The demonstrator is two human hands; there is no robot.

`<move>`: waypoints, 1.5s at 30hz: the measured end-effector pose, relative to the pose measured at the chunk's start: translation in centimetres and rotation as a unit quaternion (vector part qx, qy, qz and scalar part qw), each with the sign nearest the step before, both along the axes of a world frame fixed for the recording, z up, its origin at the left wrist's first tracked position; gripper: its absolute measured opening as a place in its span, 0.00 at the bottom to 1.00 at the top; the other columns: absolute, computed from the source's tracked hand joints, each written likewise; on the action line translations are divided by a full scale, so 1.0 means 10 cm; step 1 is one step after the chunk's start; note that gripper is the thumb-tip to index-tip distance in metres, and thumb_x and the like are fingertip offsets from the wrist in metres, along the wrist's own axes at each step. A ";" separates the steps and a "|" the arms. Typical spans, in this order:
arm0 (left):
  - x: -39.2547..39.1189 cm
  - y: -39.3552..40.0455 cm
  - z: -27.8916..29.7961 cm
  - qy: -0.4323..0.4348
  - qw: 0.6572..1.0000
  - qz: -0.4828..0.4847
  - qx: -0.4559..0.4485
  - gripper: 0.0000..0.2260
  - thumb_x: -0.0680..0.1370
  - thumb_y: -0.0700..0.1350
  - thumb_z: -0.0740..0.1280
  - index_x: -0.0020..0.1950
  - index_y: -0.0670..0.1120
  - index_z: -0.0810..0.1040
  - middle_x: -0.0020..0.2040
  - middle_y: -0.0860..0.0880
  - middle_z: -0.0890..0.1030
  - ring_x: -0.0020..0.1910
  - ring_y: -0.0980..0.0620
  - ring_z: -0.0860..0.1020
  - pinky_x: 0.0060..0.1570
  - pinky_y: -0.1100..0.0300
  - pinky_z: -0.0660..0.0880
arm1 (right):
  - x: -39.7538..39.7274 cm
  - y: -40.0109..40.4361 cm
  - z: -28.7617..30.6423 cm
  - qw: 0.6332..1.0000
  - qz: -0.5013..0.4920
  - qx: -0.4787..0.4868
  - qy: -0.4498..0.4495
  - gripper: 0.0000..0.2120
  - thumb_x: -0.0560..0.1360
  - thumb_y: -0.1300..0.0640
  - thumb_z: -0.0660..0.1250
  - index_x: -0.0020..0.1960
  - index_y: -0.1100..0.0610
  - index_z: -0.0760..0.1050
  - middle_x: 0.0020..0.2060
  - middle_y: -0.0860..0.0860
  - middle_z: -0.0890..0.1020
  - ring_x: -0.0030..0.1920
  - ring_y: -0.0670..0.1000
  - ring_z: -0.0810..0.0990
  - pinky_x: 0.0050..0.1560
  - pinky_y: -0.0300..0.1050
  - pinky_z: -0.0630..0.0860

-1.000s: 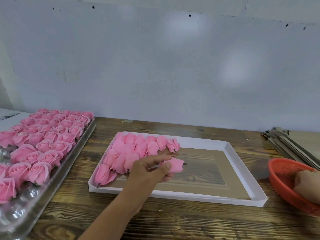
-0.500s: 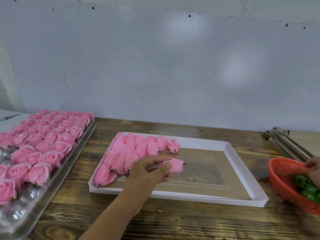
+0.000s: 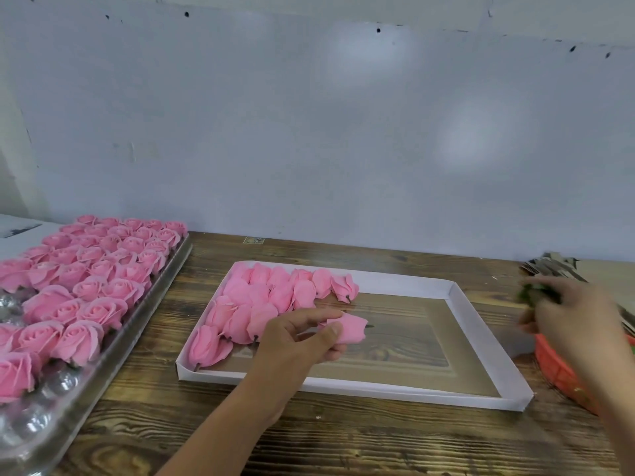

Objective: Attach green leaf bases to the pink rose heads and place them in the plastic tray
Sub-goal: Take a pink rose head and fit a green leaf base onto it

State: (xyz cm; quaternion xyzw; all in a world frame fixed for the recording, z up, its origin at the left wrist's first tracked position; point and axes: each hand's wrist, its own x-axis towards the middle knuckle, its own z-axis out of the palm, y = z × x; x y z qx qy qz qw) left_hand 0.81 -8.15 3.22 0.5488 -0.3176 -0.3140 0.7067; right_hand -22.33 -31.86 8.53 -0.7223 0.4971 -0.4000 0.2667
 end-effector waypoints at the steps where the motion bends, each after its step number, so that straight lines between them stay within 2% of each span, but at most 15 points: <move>1: 0.00 0.00 0.00 0.001 1.000 0.001 0.001 0.08 0.74 0.42 0.74 0.51 0.50 0.88 0.46 0.45 0.87 0.44 0.46 0.86 0.46 0.60 0.82 | 0.15 0.09 -0.03 0.999 0.034 0.012 0.003 0.13 0.78 0.68 0.59 0.45 0.56 0.80 0.26 0.51 0.82 0.22 0.46 0.79 0.24 0.47 0.75; 4: -0.01 0.01 0.01 -0.002 1.000 0.000 0.007 0.08 0.76 0.39 0.72 0.53 0.48 0.87 0.46 0.45 0.87 0.44 0.47 0.86 0.45 0.61 0.82 | 0.57 0.43 -0.17 0.989 0.129 0.068 -0.022 0.13 0.79 0.70 0.59 0.42 0.59 0.78 0.31 0.53 0.83 0.21 0.49 0.74 0.23 0.41 0.69; 8: -0.01 0.02 0.03 0.001 1.000 0.000 0.003 0.08 0.76 0.39 0.72 0.51 0.50 0.87 0.46 0.45 0.87 0.43 0.48 0.86 0.44 0.63 0.81 | 0.94 0.68 -0.39 0.966 0.210 0.148 -0.013 0.12 0.81 0.70 0.57 0.45 0.62 0.76 0.33 0.54 0.82 0.20 0.45 0.72 0.22 0.36 0.70; 13: -0.02 0.01 0.02 0.003 1.000 -0.008 -0.008 0.08 0.73 0.44 0.74 0.50 0.51 0.87 0.45 0.45 0.87 0.43 0.47 0.86 0.45 0.62 0.82 | 1.20 0.93 -0.48 0.952 0.248 0.175 -0.042 0.11 0.79 0.69 0.59 0.45 0.61 0.79 0.23 0.49 0.79 0.21 0.45 0.73 0.24 0.36 0.69; 16: -0.02 -0.01 0.00 -0.007 1.000 -0.006 -0.002 0.08 0.76 0.41 0.73 0.51 0.53 0.87 0.46 0.46 0.87 0.44 0.47 0.86 0.46 0.61 0.82 | 1.25 1.09 -0.45 0.942 0.280 0.175 -0.061 0.18 0.75 0.71 0.58 0.42 0.54 0.82 0.21 0.50 0.77 0.22 0.44 0.73 0.25 0.35 0.70; 18: -0.02 -0.01 0.00 -0.013 1.000 0.000 0.002 0.08 0.76 0.41 0.73 0.51 0.54 0.87 0.46 0.46 0.87 0.44 0.48 0.86 0.46 0.62 0.82 | 1.24 1.13 -0.45 0.934 0.294 0.183 -0.092 0.20 0.76 0.72 0.58 0.41 0.52 0.82 0.22 0.50 0.78 0.23 0.43 0.74 0.26 0.34 0.71; 23: -0.02 -0.01 0.01 -0.019 1.000 0.015 0.001 0.09 0.77 0.41 0.73 0.50 0.55 0.87 0.45 0.46 0.87 0.43 0.49 0.86 0.45 0.62 0.82 | 1.13 1.15 -0.48 0.890 0.340 0.254 -0.167 0.17 0.79 0.68 0.60 0.51 0.54 0.85 0.30 0.55 0.80 0.30 0.47 0.77 0.34 0.37 0.75; 25: -0.02 -0.01 0.00 -0.020 1.000 0.017 0.004 0.09 0.77 0.41 0.73 0.50 0.55 0.87 0.45 0.47 0.87 0.43 0.48 0.86 0.45 0.62 0.82 | 1.09 1.14 -0.49 0.869 0.359 0.281 -0.193 0.15 0.80 0.66 0.61 0.52 0.55 0.85 0.32 0.56 0.79 0.33 0.48 0.76 0.34 0.39 0.73; 29: -0.01 -0.01 -0.01 -0.020 1.000 0.013 0.008 0.09 0.77 0.41 0.73 0.50 0.55 0.87 0.45 0.47 0.87 0.44 0.48 0.86 0.46 0.61 0.82 | 1.06 1.11 -0.51 0.862 0.342 0.308 -0.213 0.13 0.80 0.65 0.61 0.52 0.57 0.84 0.37 0.54 0.78 0.31 0.47 0.71 0.29 0.38 0.66; 32: -0.01 -0.01 -0.01 -0.014 1.000 0.015 0.009 0.09 0.77 0.41 0.72 0.50 0.55 0.87 0.46 0.47 0.87 0.44 0.48 0.86 0.46 0.62 0.82 | 1.04 1.09 -0.50 0.853 0.304 0.353 -0.234 0.09 0.80 0.65 0.59 0.49 0.62 0.78 0.38 0.52 0.78 0.28 0.46 0.69 0.24 0.35 0.61; 35: -0.01 0.00 -0.01 -0.010 1.000 0.014 0.007 0.09 0.77 0.40 0.72 0.50 0.55 0.87 0.46 0.47 0.87 0.44 0.49 0.86 0.45 0.62 0.82 | 1.03 1.07 -0.48 0.817 0.305 0.412 -0.266 0.05 0.80 0.59 0.60 0.48 0.60 0.74 0.36 0.51 0.74 0.28 0.46 0.67 0.23 0.35 0.59; 37: -0.01 0.00 0.00 -0.006 1.000 0.013 0.006 0.09 0.77 0.39 0.72 0.49 0.53 0.88 0.46 0.46 0.87 0.43 0.49 0.86 0.44 0.63 0.82 | 1.02 1.05 -0.47 0.792 0.310 0.442 -0.286 0.12 0.78 0.55 0.57 0.51 0.61 0.75 0.37 0.51 0.73 0.30 0.47 0.67 0.24 0.37 0.60; 40: -0.02 0.00 0.00 0.002 1.000 0.018 0.003 0.09 0.77 0.38 0.72 0.49 0.52 0.87 0.46 0.46 0.87 0.43 0.48 0.86 0.44 0.62 0.82 | 1.03 1.04 -0.50 0.802 0.304 0.436 -0.273 0.18 0.79 0.57 0.52 0.57 0.62 0.78 0.40 0.53 0.75 0.31 0.48 0.69 0.27 0.38 0.62; 43: -0.02 0.00 0.00 0.005 1.000 0.023 0.003 0.08 0.77 0.38 0.72 0.50 0.51 0.87 0.45 0.45 0.87 0.43 0.48 0.86 0.43 0.63 0.81 | 1.08 1.05 -0.54 0.829 0.280 0.411 -0.255 0.16 0.82 0.60 0.51 0.59 0.59 0.76 0.40 0.52 0.81 0.32 0.47 0.71 0.29 0.39 0.64; 45: -0.02 -0.01 0.01 0.006 1.000 0.024 0.003 0.09 0.77 0.39 0.72 0.49 0.52 0.87 0.45 0.45 0.87 0.42 0.48 0.86 0.43 0.63 0.81 | 1.09 1.06 -0.55 0.834 0.279 0.396 -0.265 0.12 0.83 0.62 0.52 0.59 0.59 0.74 0.38 0.51 0.84 0.31 0.47 0.73 0.28 0.38 0.67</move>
